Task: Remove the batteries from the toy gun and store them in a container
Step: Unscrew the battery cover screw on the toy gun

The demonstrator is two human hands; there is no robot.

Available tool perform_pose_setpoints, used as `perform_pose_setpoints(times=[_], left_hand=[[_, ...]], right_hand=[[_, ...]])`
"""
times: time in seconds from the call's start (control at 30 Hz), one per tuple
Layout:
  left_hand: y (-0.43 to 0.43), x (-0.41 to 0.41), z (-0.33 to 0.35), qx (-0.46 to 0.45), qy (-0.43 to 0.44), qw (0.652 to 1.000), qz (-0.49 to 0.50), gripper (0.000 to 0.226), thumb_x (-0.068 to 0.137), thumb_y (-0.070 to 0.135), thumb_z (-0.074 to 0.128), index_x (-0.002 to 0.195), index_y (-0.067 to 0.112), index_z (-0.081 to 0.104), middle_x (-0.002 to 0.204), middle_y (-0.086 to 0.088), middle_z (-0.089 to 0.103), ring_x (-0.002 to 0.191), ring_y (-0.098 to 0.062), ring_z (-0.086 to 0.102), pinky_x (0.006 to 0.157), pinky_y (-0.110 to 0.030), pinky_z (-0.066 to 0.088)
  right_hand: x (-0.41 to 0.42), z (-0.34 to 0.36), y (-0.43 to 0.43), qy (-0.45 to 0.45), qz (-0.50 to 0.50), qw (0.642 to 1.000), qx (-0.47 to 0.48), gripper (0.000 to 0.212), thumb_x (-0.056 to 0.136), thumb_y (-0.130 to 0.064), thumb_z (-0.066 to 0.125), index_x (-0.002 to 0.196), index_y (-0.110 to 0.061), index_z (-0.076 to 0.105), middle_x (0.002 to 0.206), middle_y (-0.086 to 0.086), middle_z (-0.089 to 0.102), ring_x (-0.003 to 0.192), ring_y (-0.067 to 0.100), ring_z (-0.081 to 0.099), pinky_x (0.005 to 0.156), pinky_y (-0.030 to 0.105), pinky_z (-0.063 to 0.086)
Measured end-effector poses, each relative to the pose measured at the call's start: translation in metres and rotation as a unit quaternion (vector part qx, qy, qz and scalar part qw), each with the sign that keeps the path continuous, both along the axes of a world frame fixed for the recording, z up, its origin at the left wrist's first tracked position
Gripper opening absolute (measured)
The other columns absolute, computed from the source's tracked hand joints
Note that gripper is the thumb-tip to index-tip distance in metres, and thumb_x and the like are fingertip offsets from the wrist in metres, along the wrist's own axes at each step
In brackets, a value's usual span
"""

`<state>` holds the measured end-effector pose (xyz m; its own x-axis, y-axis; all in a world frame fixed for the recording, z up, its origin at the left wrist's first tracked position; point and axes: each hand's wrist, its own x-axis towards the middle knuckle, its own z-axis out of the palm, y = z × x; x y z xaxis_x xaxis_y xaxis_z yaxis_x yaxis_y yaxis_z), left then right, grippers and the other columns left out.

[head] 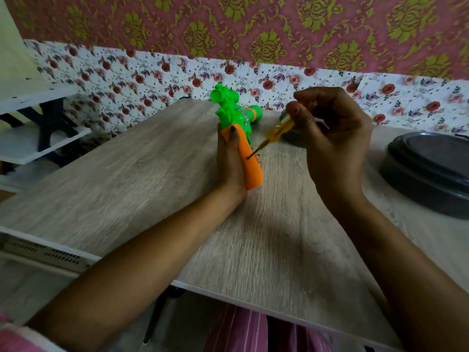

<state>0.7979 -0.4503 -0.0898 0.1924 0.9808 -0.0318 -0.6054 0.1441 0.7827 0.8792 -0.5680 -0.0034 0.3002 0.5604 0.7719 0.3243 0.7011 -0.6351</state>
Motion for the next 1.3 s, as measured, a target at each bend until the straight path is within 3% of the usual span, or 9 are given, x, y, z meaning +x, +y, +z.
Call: perform_pose_setpoints(times=[0.13, 0.33, 0.43, 0.57, 0.7, 0.8, 0.97, 1.07, 1.3], left_hand=[[0.0016, -0.0019, -0.0011, 0.004, -0.004, 1.0, 0.013, 0.075, 0.081, 0.055, 0.05, 0.143, 0.014, 0.037, 0.083, -0.006, 0.051, 0.043, -0.011, 0.056, 0.045, -0.019, 0.046], [-0.0014, -0.0002, 0.0015, 0.014, 0.005, 1.0, 0.023, 0.076, 0.077, 0.057, 0.051, 0.14, 0.017, 0.04, 0.104, -0.012, 0.051, 0.049, -0.011, 0.058, 0.046, -0.02, 0.047], [0.0, 0.0, 0.0014, 0.01, -0.006, 1.0, 0.021, 0.086, 0.069, 0.058, 0.052, 0.141, 0.012, 0.039, 0.101, -0.013, 0.049, 0.044, -0.011, 0.056, 0.045, -0.02, 0.047], [0.0007, 0.0, 0.0004, 0.019, 0.0, 1.0, 0.017, 0.074, 0.081, 0.056, 0.05, 0.142, 0.016, 0.038, 0.107, -0.013, 0.047, 0.046, -0.011, 0.057, 0.046, -0.021, 0.048], [-0.0018, -0.0007, 0.0023, 0.025, 0.005, 0.999, 0.029, 0.062, 0.088, 0.051, 0.047, 0.141, 0.019, 0.038, 0.108, -0.014, 0.051, 0.054, -0.014, 0.056, 0.047, -0.022, 0.048], [-0.0011, -0.0008, 0.0015, 0.012, 0.003, 1.0, 0.023, 0.063, 0.089, 0.05, 0.046, 0.141, 0.015, 0.038, 0.105, -0.013, 0.048, 0.058, -0.015, 0.054, 0.046, -0.021, 0.048], [-0.0031, -0.0008, 0.0025, 0.019, 0.002, 1.0, 0.019, 0.061, 0.091, 0.049, 0.044, 0.141, 0.015, 0.038, 0.101, -0.012, 0.049, 0.057, -0.015, 0.053, 0.047, -0.021, 0.048], [-0.0036, -0.0003, 0.0034, 0.022, 0.006, 0.999, 0.026, 0.072, 0.08, 0.055, 0.05, 0.141, 0.016, 0.039, 0.106, -0.013, 0.05, 0.056, -0.014, 0.055, 0.047, -0.02, 0.048], [-0.0004, -0.0009, 0.0012, 0.014, -0.007, 1.0, 0.015, 0.069, 0.085, 0.053, 0.049, 0.141, 0.014, 0.038, 0.082, -0.006, 0.05, 0.044, -0.011, 0.055, 0.046, -0.02, 0.047]], right_hand=[[0.0004, -0.0011, -0.0004, 0.0, 0.035, 0.999, -0.009, 0.029, 0.087, 0.003, 0.05, 0.113, -0.012, 0.054, 0.102, 0.007, 0.063, 0.103, 0.017, 0.061, 0.094, 0.039, 0.051], [-0.0018, 0.0015, -0.0004, -0.003, 0.016, 1.0, -0.012, 0.019, 0.081, -0.007, 0.065, 0.094, -0.019, 0.06, 0.093, 0.008, 0.06, 0.085, 0.015, 0.061, 0.077, 0.028, 0.054], [-0.0012, 0.0002, -0.0004, 0.001, 0.038, 0.999, 0.002, 0.028, 0.084, -0.001, 0.057, 0.104, -0.02, 0.057, 0.09, 0.007, 0.06, 0.089, 0.018, 0.061, 0.083, 0.036, 0.054], [-0.002, 0.0005, -0.0008, -0.015, 0.037, 0.999, -0.008, 0.027, 0.089, -0.003, 0.05, 0.11, -0.017, 0.056, 0.104, 0.009, 0.063, 0.101, 0.026, 0.062, 0.088, 0.044, 0.053], [-0.0016, 0.0014, -0.0005, -0.005, 0.012, 1.0, -0.007, 0.019, 0.081, -0.009, 0.065, 0.092, -0.024, 0.061, 0.098, 0.014, 0.061, 0.087, 0.021, 0.062, 0.078, 0.033, 0.055], [0.0, 0.0014, -0.0008, 0.003, 0.032, 0.999, -0.006, 0.026, 0.083, -0.003, 0.06, 0.101, -0.022, 0.059, 0.091, 0.008, 0.061, 0.088, 0.016, 0.062, 0.084, 0.037, 0.054], [-0.0032, 0.0023, -0.0022, -0.002, 0.047, 0.999, -0.015, 0.029, 0.086, 0.0, 0.055, 0.112, -0.013, 0.056, 0.106, 0.008, 0.063, 0.099, 0.017, 0.063, 0.086, 0.034, 0.054], [-0.0043, 0.0019, -0.0024, 0.005, 0.046, 0.999, -0.005, 0.02, 0.081, 0.002, 0.062, 0.091, -0.015, 0.058, 0.094, 0.01, 0.06, 0.086, 0.015, 0.062, 0.078, 0.022, 0.053], [-0.0022, -0.0017, -0.0006, -0.014, 0.061, 0.998, -0.002, 0.027, 0.089, 0.001, 0.047, 0.109, -0.016, 0.053, 0.105, 0.012, 0.061, 0.105, 0.028, 0.06, 0.091, 0.048, 0.05]])
